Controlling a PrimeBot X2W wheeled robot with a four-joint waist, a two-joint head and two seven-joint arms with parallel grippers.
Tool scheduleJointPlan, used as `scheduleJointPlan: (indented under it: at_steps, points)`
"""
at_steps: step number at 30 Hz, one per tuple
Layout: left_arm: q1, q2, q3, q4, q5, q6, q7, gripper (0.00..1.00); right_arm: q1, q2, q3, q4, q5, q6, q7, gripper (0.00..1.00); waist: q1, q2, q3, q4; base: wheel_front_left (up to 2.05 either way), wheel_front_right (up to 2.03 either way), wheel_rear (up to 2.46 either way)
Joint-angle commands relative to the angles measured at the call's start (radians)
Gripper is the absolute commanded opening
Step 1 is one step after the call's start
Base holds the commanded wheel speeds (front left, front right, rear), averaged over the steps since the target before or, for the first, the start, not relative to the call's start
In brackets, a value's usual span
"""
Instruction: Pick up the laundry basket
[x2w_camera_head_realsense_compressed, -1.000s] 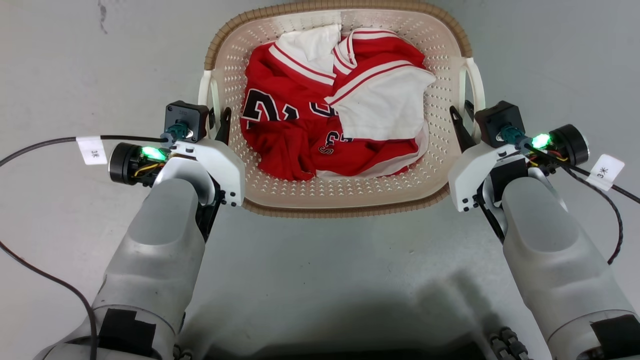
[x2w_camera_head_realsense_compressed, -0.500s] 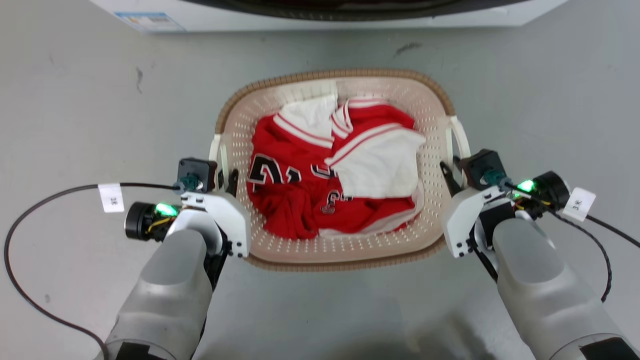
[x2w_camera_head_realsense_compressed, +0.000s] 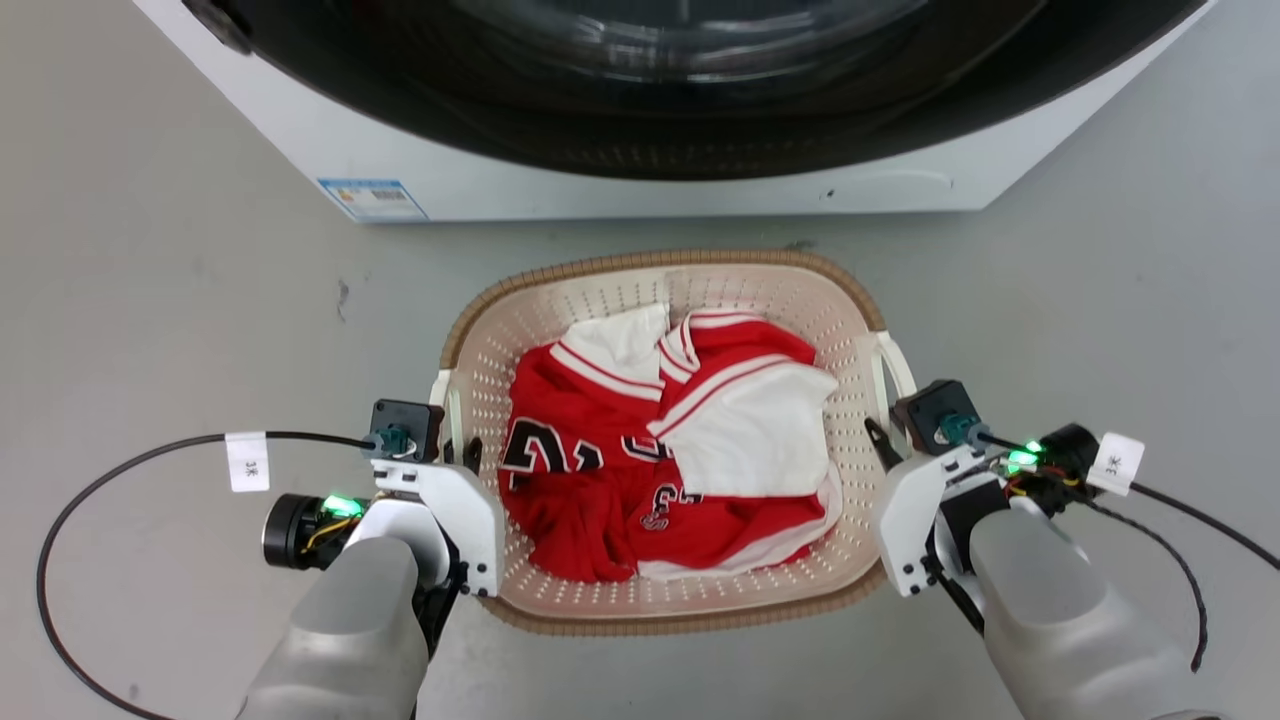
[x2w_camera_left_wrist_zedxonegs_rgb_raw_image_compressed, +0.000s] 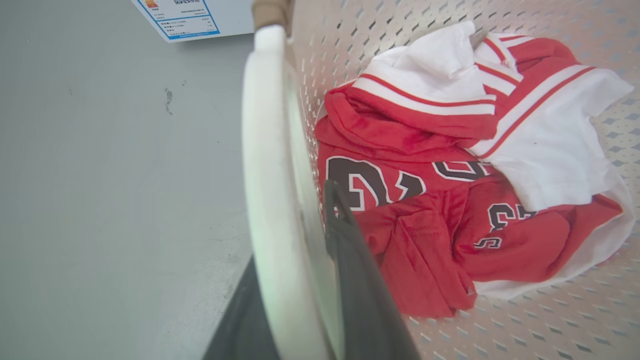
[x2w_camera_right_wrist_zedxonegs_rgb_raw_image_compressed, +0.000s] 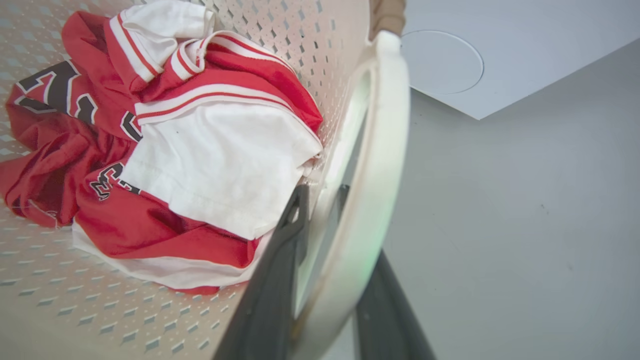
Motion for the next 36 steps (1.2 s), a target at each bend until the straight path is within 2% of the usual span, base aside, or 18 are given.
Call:
scheduleJointPlan:
  at_steps: [1, 20, 36]
  points:
    - [0.012, 0.013, -0.009, 0.002, 0.001, -0.001, 0.004, 0.0, 0.01, -0.013, 0.013, 0.003, 0.0, 0.0, 0.0, 0.0, 0.0001, 0.0, -0.037, 0.0, 0.0, 0.0, 0.0]
    - [0.154, 0.006, -0.099, 0.008, -0.108, -0.001, 0.121, 0.0, 0.121, -0.012, 0.178, 0.019, 0.18, 0.0, 0.123, 0.0, 0.0001, 0.0, -0.262, 0.005, 0.0, 0.0, 0.0]
    - [0.228, 0.024, -0.203, -0.014, -0.22, -0.001, 0.217, 0.0, 0.192, -0.01, 0.315, 0.021, 0.309, 0.0, 0.227, 0.0, 0.0001, 0.0, -0.374, -0.002, 0.0, 0.0, 0.0]
